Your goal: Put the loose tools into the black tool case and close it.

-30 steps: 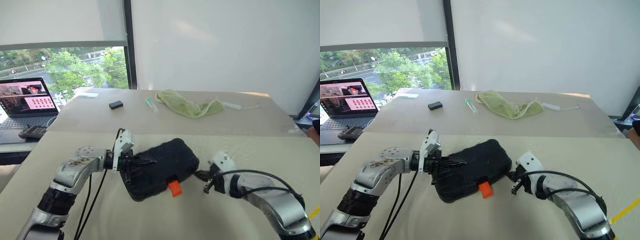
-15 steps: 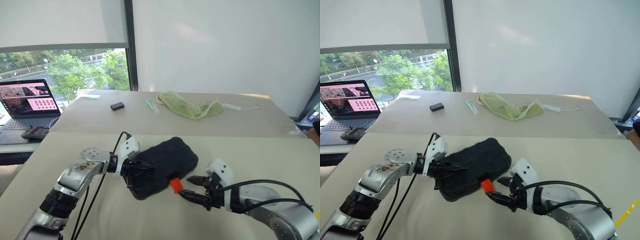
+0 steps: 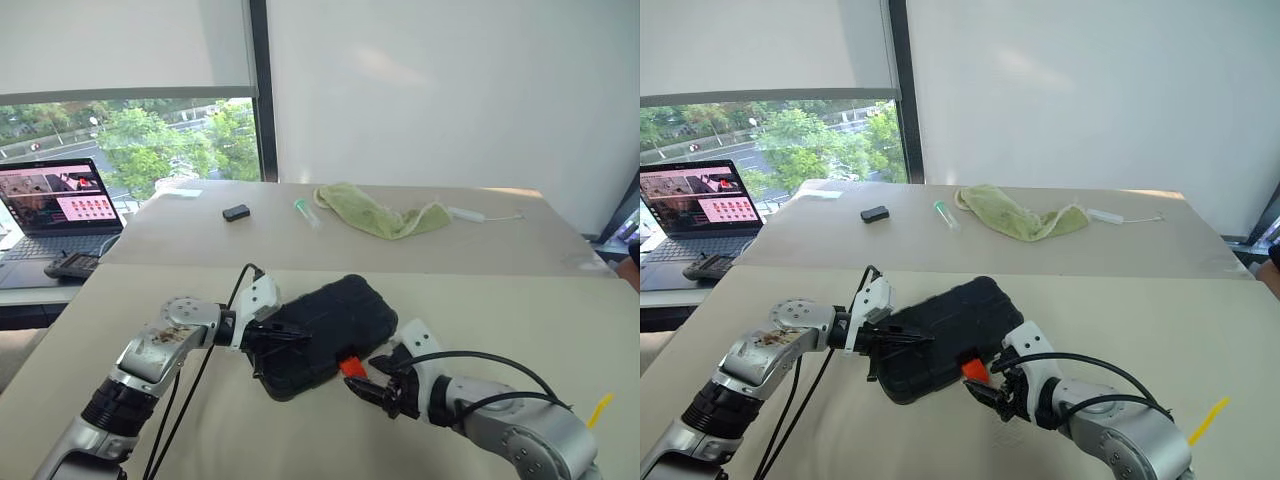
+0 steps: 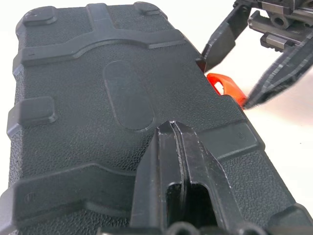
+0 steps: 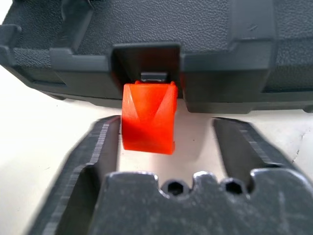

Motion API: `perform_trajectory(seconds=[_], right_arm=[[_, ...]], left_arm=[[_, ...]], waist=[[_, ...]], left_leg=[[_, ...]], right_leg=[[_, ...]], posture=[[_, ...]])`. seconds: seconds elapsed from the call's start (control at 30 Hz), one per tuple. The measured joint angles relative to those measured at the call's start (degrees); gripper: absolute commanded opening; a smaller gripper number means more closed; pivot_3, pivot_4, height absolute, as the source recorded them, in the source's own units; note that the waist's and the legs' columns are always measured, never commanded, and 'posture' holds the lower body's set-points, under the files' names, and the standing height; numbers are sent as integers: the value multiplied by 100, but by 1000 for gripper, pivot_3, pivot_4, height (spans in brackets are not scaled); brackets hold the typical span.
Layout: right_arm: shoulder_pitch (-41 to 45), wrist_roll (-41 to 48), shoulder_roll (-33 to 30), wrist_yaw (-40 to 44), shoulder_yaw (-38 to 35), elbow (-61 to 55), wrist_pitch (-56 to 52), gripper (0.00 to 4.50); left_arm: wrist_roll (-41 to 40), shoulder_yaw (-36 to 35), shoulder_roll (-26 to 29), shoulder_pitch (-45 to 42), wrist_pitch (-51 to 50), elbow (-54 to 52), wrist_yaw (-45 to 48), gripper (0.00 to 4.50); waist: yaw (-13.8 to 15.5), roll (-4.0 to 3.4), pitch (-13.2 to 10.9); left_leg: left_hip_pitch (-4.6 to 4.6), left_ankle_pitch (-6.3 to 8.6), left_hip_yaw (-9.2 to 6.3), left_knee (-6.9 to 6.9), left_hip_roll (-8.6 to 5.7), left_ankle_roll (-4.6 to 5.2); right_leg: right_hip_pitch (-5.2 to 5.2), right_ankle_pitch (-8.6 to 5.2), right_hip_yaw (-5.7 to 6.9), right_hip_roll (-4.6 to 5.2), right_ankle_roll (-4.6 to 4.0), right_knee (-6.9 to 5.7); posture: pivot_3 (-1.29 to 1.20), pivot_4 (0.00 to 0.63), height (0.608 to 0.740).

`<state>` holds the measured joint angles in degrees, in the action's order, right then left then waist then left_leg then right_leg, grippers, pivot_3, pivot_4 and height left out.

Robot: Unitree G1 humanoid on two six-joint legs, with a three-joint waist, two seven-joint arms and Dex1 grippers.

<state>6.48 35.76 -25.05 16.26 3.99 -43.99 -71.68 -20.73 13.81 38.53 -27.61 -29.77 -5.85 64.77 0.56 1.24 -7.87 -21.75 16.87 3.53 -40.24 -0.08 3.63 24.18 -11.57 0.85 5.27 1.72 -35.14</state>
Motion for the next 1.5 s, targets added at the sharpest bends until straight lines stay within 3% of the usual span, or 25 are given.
perform_trajectory(seconds=[0.07,0.13,1.03,1.1,1.23,1.37,1.5], right_arm=[[0,40,32,-8,46,-1,-32,1495],[2,48,39,-22,73,-7,-46,1133],[165,-204,387,-14,226,106,178,1133],[191,-301,328,-3,314,149,267,2133],[248,-420,183,118,576,239,556,3287],[121,-215,-68,304,268,-43,556,3287],[-109,120,-379,462,-476,-342,405,2278]], left_arm=[[16,-2,0,9,28,-1,2,0],[28,-2,-3,28,90,-1,3,0],[49,-44,3,183,106,-106,-26,0],[53,-44,3,188,106,-106,-31,0],[67,-38,-7,207,106,-135,-55,0],[69,-24,-34,224,106,-185,-69,0],[68,-15,-42,240,106,-227,-62,0]], waist=[[-2,0,0],[-2,0,0],[-62,-1,-1],[-69,-1,0],[-84,-1,0],[-74,0,0],[-49,1,1]], left_leg=[[0,0,0,0,0,0],[0,0,0,0,0,0],[1,-2,-1,2,3,-3],[2,-2,-1,2,4,-3],[6,-2,-1,5,3,-3],[2,-1,-1,5,2,-1],[4,1,-1,23,2,1]], right_leg=[[0,0,0,0,0,0],[0,0,-1,0,0,0],[5,0,-4,-4,-1,-2],[4,0,-4,-4,-1,-1],[2,-1,-4,-4,-1,-1],[2,-1,-4,0,0,5],[1,-2,-1,2,1,12]], posture=[[0,150,740],[0,150,740],[0,150,740],[0,150,740],[0,150,740],[0,150,740],[0,150,740]])
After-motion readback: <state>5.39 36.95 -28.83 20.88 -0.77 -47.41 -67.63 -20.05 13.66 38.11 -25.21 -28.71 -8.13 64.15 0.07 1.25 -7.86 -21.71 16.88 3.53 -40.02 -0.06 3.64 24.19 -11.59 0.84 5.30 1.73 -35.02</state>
